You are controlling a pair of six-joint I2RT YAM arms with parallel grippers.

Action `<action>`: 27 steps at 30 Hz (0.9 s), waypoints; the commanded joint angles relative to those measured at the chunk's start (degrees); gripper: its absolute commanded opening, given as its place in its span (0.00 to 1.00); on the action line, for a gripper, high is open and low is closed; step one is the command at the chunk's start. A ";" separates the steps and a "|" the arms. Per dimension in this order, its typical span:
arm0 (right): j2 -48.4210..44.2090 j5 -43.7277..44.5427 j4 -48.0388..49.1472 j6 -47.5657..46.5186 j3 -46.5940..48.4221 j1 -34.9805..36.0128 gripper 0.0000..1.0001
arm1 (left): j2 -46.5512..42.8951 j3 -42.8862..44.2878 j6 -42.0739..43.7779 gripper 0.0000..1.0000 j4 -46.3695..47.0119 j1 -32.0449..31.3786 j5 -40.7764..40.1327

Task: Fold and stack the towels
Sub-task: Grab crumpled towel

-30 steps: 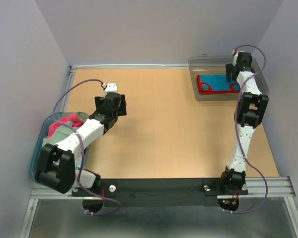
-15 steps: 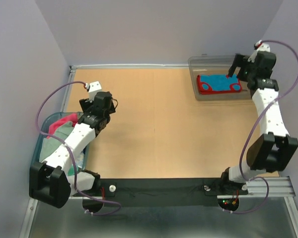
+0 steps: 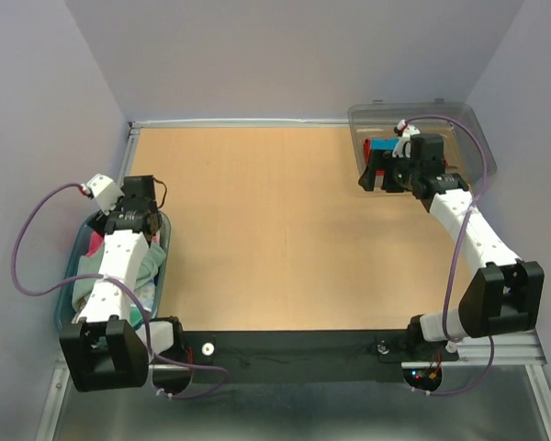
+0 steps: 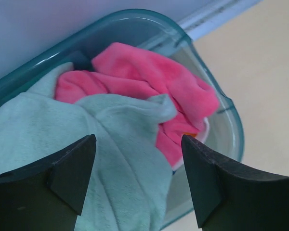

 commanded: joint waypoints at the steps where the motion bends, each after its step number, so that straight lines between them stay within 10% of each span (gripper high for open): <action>1: -1.33 -2.08 2.08 0.36 2.74 1.16 1.00 | -0.62 2.22 -6.41 0.80 -5.66 6.85 0.51; 9: -0.97 -2.35 2.70 -0.34 1.86 4.76 1.00 | 0.87 -3.67 -7.56 0.66 -2.95 12.49 6.50; 13: -2.37 -0.59 2.96 -0.96 0.63 5.29 1.00 | 0.36 -3.68 -5.63 0.18 -1.97 12.76 6.95; 16: -3.08 0.12 3.05 -1.13 0.37 5.47 1.00 | -1.49 -1.40 -2.11 0.00 -1.01 12.76 5.46; 21: -3.87 1.00 3.05 -0.96 -0.07 5.47 1.00 | -1.93 5.79 1.14 0.00 -1.80 10.92 6.16; 27: -5.28 -0.32 2.96 0.18 -0.07 5.47 1.00 | 1.13 24.84 -3.06 0.00 -5.39 -14.20 1.85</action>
